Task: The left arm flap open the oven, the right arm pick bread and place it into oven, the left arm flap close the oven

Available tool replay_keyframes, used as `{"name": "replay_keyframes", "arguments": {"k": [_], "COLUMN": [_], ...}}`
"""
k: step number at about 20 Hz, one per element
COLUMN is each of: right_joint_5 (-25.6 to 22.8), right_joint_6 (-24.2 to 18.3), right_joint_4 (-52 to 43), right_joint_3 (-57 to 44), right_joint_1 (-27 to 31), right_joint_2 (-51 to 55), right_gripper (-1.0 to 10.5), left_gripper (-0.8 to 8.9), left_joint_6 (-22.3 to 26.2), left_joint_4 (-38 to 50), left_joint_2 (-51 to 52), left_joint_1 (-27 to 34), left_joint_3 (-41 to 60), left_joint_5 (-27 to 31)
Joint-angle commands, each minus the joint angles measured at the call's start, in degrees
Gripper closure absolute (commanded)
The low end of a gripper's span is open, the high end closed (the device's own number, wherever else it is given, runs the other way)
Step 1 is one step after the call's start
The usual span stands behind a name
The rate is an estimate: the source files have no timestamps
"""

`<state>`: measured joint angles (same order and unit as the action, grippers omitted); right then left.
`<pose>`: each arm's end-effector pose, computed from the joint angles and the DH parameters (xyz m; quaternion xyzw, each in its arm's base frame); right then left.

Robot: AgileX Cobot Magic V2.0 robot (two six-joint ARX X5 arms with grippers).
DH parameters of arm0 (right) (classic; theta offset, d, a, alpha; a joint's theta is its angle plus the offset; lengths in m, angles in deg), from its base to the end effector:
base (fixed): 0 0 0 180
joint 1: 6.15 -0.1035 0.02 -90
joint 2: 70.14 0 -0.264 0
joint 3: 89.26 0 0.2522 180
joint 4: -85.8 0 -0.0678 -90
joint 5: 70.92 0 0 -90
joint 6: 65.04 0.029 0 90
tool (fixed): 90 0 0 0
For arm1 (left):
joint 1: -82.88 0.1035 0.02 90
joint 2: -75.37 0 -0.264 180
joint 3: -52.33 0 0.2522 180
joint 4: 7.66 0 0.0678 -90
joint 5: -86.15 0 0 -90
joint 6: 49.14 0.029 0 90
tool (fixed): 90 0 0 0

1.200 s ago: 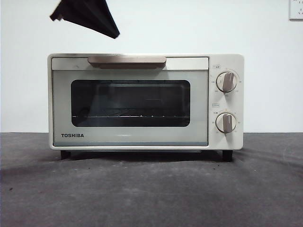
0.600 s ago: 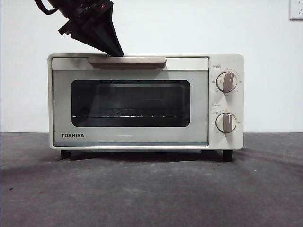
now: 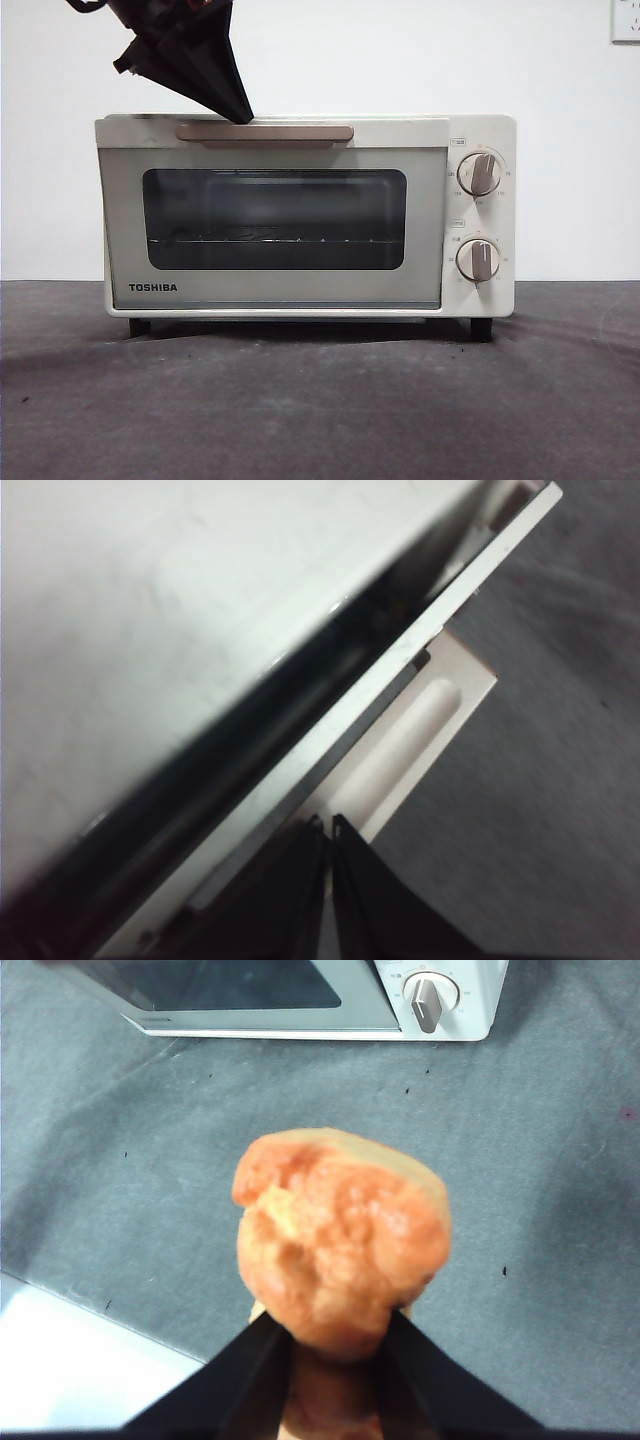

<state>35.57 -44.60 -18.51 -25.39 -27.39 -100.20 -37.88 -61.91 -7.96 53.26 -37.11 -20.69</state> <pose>0.0644 0.0338 0.3122 0.1422 0.4050 0.2338 0.8724 0.2600 -0.1575 0.3214 0.1275 0.3680 -0.3982 0.8305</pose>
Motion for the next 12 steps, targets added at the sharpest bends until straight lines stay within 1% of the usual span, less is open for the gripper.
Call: {"name": "replay_keyframes", "arguments": {"k": [1,3,7,10,12], "right_joint_5": [0.15,0.15,0.17,0.17,0.02], "right_joint_6": [0.55,0.55,0.55,0.52,0.48], "right_joint_4": [-0.59,-0.59,-0.57,-0.55,-0.59], "right_joint_3": [1.03,1.03,1.03,1.03,1.03], "right_joint_1": [-0.28,-0.28,-0.28,-0.28,-0.28], "right_joint_2": [-0.11,-0.11,-0.11,-0.11,-0.11], "right_gripper": [8.5,8.5,8.5,8.5,8.5], "left_gripper": [7.97,7.97,7.97,7.97,7.98], "left_joint_6": [-0.63,-1.25,-1.92,-1.92,-3.06], "left_joint_4": [-3.61,-5.07,-5.09,-3.39,-1.31], "left_joint_2": [-1.64,-1.53,-0.09,3.13,4.48], "left_joint_1": [-1.03,-1.73,-3.08,-3.41,-3.34], "left_joint_3": [0.07,0.11,1.11,4.48,7.17], "left_joint_5": [0.96,0.98,1.01,1.01,1.36]}}
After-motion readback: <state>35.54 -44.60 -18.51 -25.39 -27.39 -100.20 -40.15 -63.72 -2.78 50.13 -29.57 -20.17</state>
